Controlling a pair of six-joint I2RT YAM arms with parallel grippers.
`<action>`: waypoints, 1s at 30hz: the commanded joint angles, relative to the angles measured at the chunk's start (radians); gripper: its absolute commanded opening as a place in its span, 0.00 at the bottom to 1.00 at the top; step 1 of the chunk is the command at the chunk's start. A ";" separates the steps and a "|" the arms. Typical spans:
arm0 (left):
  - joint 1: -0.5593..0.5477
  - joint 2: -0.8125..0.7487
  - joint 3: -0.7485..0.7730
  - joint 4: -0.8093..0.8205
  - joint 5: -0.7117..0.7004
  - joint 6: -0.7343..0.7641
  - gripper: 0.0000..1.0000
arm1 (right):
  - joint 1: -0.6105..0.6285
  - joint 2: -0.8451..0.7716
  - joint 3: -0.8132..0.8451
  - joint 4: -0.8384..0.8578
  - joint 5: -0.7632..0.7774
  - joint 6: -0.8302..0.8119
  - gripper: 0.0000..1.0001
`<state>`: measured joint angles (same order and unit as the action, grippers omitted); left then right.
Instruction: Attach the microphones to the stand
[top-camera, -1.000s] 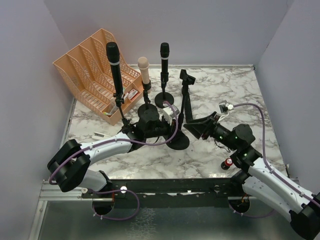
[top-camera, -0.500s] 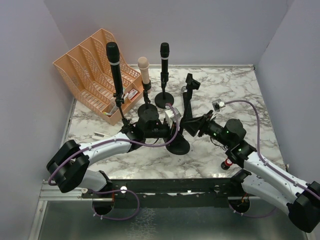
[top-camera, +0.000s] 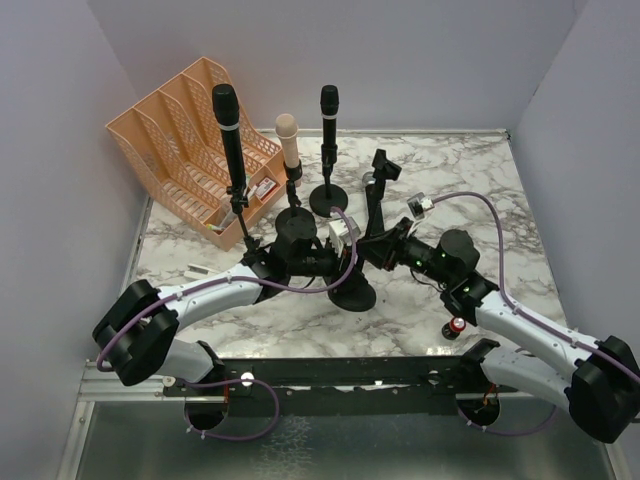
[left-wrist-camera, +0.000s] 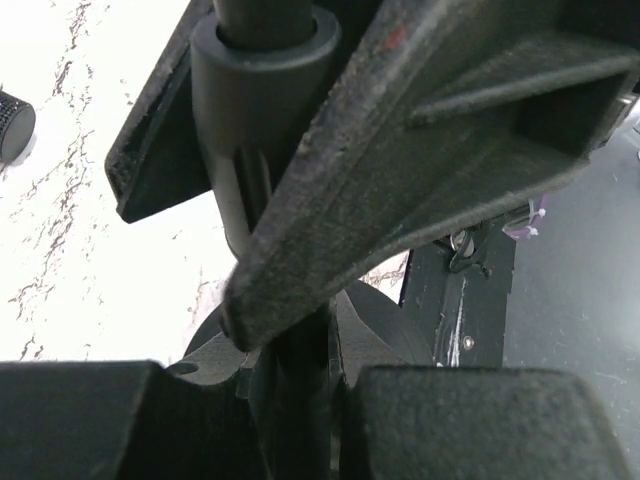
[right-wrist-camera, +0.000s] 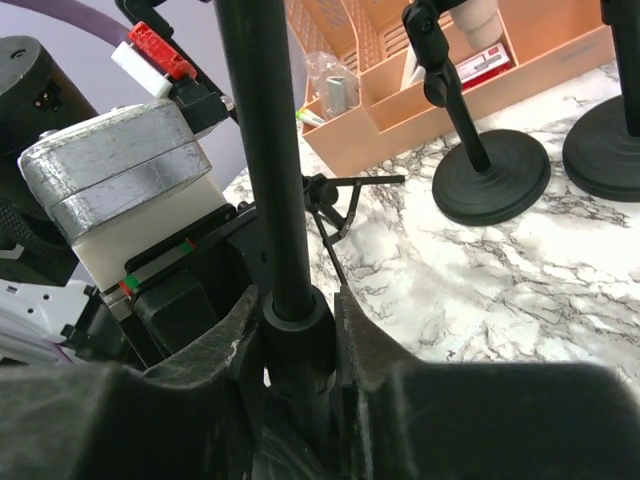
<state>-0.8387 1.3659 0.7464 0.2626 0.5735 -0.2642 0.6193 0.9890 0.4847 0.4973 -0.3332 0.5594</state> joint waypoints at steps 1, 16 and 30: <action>-0.020 -0.056 0.053 0.099 0.072 0.035 0.00 | -0.011 0.020 -0.014 0.065 -0.031 -0.003 0.13; -0.018 0.013 0.104 0.072 -0.380 0.107 0.00 | 0.002 0.248 0.428 -0.639 0.638 0.187 0.01; 0.008 -0.034 0.099 0.084 -0.087 0.074 0.00 | 0.001 -0.093 0.148 -0.237 0.230 0.072 0.72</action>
<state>-0.8341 1.3930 0.8268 0.2668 0.3080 -0.1978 0.6205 0.9707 0.7105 0.1497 -0.0238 0.6426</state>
